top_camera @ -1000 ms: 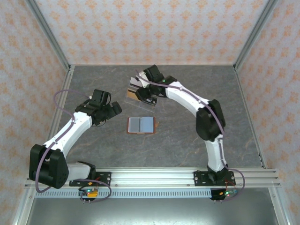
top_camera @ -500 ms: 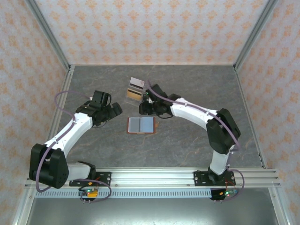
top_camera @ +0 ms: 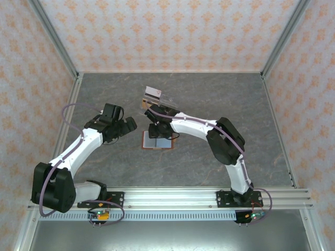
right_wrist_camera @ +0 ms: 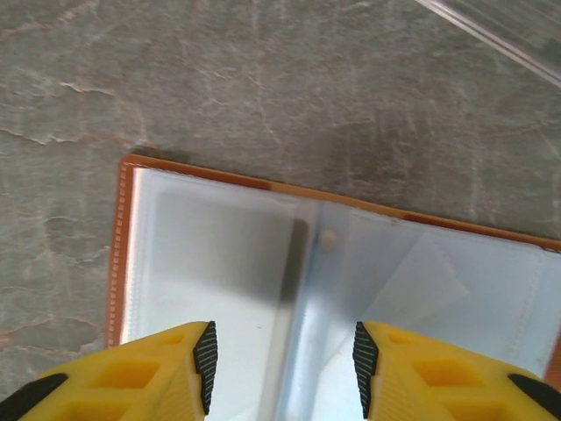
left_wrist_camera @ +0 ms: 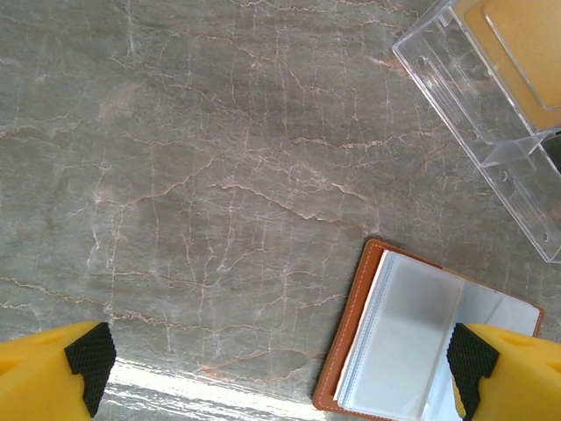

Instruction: Take the credit cards out of the card holder

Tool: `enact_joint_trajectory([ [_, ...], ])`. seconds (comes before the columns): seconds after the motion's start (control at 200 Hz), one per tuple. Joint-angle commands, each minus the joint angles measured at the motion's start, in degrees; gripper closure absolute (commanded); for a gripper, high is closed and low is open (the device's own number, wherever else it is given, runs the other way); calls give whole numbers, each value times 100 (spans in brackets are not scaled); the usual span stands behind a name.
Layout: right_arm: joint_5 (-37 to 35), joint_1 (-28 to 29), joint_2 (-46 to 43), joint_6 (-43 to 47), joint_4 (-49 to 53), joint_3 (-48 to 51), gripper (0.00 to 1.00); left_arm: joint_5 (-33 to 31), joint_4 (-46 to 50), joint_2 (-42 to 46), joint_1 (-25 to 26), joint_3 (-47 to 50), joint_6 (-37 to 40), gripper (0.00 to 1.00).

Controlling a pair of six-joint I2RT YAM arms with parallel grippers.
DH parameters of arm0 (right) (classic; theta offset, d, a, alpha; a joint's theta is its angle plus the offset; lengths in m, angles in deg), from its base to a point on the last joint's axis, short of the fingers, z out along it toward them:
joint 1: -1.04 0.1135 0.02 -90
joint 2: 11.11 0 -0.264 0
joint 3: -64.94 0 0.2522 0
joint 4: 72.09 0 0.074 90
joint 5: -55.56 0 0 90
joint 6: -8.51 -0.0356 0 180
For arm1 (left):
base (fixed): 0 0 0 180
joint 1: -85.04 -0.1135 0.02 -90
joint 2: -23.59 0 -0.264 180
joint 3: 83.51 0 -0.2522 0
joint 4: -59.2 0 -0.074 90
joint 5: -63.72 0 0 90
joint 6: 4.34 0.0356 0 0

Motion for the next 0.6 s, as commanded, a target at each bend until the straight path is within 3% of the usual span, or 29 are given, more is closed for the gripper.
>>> enact_joint_trajectory([
  [0.0, -345, 8, 106, 88, 463, -240, 54, 278, -198, 50, -23, 121, 134, 1],
  [0.265, -382, -19, 336, 358, 592, -370, 56, 923, -496, -163, 3, 319, 137, 14],
  [0.596, -349, -45, 591, 440, 719, -372, 56, 1034, -664, -560, 298, 319, 27, 27],
])
